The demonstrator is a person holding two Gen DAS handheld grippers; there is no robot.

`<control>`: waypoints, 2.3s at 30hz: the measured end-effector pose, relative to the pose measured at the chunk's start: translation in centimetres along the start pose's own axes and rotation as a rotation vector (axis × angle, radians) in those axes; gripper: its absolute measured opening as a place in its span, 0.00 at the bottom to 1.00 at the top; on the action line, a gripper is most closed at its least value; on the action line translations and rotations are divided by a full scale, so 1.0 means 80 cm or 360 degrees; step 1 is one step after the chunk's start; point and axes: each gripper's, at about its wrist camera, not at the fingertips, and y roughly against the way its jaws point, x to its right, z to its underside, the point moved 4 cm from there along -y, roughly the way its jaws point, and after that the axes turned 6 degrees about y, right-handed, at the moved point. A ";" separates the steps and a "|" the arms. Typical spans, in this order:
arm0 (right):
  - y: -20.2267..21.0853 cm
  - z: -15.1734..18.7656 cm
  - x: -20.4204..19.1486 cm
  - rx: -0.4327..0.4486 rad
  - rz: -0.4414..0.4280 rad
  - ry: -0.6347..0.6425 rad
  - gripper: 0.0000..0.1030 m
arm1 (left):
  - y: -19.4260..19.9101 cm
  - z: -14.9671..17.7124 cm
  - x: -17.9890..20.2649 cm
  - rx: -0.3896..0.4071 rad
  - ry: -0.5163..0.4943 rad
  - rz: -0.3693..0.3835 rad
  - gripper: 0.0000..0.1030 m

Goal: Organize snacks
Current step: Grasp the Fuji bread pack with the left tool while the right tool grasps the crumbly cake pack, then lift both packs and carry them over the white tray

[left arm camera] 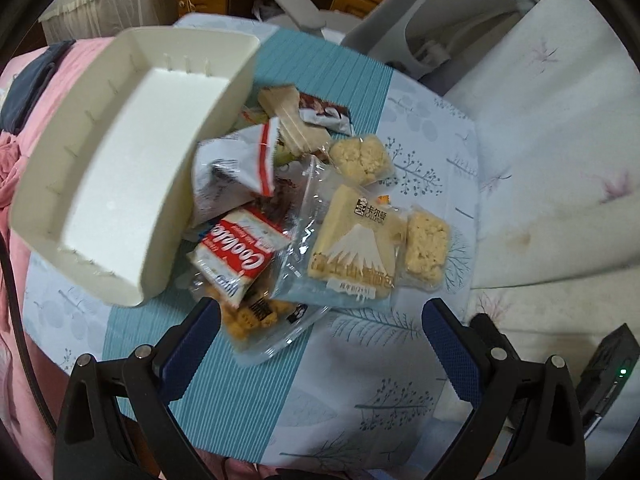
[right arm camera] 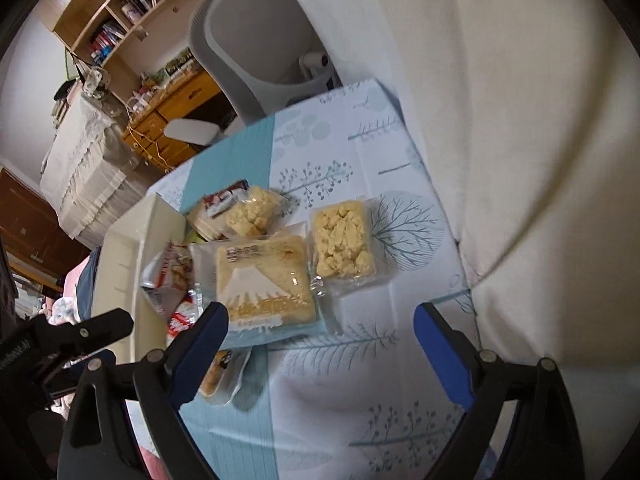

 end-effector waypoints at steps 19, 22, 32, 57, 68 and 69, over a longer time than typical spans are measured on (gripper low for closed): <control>-0.137 -0.020 0.026 -0.0206 0.0085 0.0217 0.87 | -0.127 -0.073 0.040 -0.0336 -0.0123 -0.0277 0.96; -0.148 -0.021 0.024 -0.0214 0.0095 0.0273 0.87 | -0.138 -0.076 0.041 -0.0355 -0.0122 -0.0273 0.91; -0.165 -0.033 0.018 -0.0169 0.0169 0.0435 0.71 | -0.171 -0.078 0.044 -0.0421 -0.0091 -0.0297 0.71; -0.127 -0.008 0.023 -0.0326 0.0108 0.0345 0.54 | -0.082 -0.050 0.064 -0.0327 -0.0109 -0.0013 0.10; -0.059 -0.001 -0.002 -0.0204 0.0091 0.0414 0.53 | 0.012 -0.031 0.091 -0.0177 -0.0198 0.0173 0.09; -0.054 -0.001 -0.005 -0.0187 0.0086 0.0420 0.53 | 0.020 -0.032 0.089 -0.0158 -0.0199 0.0187 0.09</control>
